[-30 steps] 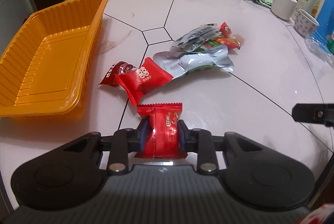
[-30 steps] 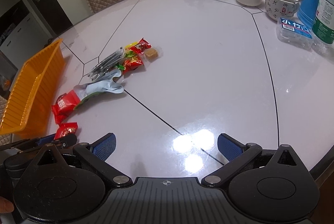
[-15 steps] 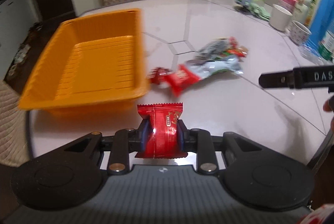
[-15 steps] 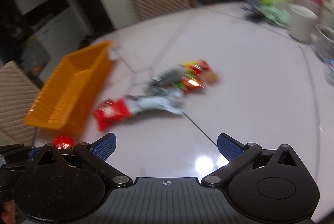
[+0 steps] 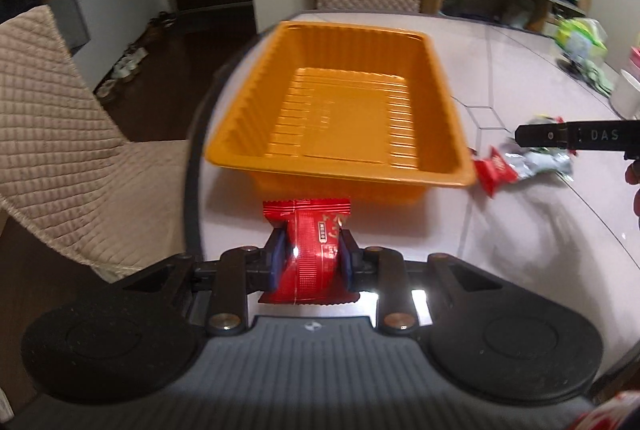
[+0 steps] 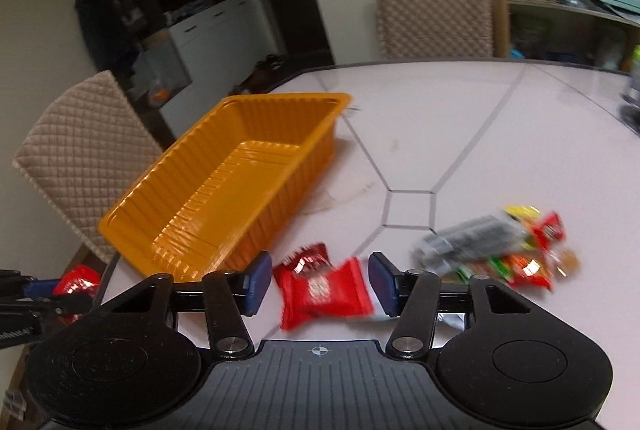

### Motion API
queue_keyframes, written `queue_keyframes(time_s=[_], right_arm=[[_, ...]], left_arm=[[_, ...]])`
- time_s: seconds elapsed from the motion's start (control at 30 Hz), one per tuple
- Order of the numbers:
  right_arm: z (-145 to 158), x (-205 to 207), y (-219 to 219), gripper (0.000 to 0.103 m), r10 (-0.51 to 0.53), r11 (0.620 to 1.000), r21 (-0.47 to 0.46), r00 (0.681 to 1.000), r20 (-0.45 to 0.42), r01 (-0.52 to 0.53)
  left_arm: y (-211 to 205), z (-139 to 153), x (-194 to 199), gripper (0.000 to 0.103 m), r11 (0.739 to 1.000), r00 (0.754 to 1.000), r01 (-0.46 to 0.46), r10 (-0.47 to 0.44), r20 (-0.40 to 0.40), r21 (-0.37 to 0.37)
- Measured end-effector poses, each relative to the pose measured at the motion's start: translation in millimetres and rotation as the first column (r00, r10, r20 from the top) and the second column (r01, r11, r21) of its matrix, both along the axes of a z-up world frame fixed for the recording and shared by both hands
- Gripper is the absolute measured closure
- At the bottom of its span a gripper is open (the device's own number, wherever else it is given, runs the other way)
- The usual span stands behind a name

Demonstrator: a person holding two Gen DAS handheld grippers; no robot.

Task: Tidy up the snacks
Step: 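Carry the red packet in the left tool over the orange tray while the right tool grasps another red packet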

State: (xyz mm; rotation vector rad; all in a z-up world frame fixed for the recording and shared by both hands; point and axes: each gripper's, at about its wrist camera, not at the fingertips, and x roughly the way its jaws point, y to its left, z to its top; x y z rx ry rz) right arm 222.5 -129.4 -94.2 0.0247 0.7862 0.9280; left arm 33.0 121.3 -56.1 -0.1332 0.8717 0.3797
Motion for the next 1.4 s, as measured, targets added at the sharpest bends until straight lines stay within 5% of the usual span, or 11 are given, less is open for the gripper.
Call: queue_keyframes(time_s=[0.43, 0.7, 0.8, 1.1, 1.4], right_arm=[[-36.3, 32.2, 64.3, 0.055, 0.148, 0.984, -0.097, 0.989, -0.015, -0.149], [-50.1, 29.5, 83.9, 0.056, 0.224, 0.957, -0.198, 0.974, 0.033, -0.213], [-51.0, 24.4, 86.4, 0.064, 0.24, 0.949, -0.225, 0.969, 0.062, -0.221], [-49.3, 20.3, 82.0, 0.08, 0.239, 0.956, -0.192, 0.969, 0.063, -0.223], [-27.7, 19.8, 63.9, 0.082, 0.174, 0.976, -0.149, 0.982, 0.074, -0.162]], left_arm=[[39.9, 1.7, -1.0, 0.078, 0.994, 0.994, -0.107, 0.107, 0.006, -0.022], [41.9, 1.0, 5.3, 0.078, 0.994, 0.995, -0.098, 0.098, 0.013, -0.039], [40.8, 0.5, 7.4, 0.078, 0.995, 0.996, -0.09, 0.091, 0.016, -0.044], [38.9, 2.7, 9.3, 0.078, 0.996, 0.997, -0.078, 0.079, 0.024, -0.042], [38.0, 13.5, 11.5, 0.078, 0.998, 0.997, -0.062, 0.063, 0.045, -0.033]])
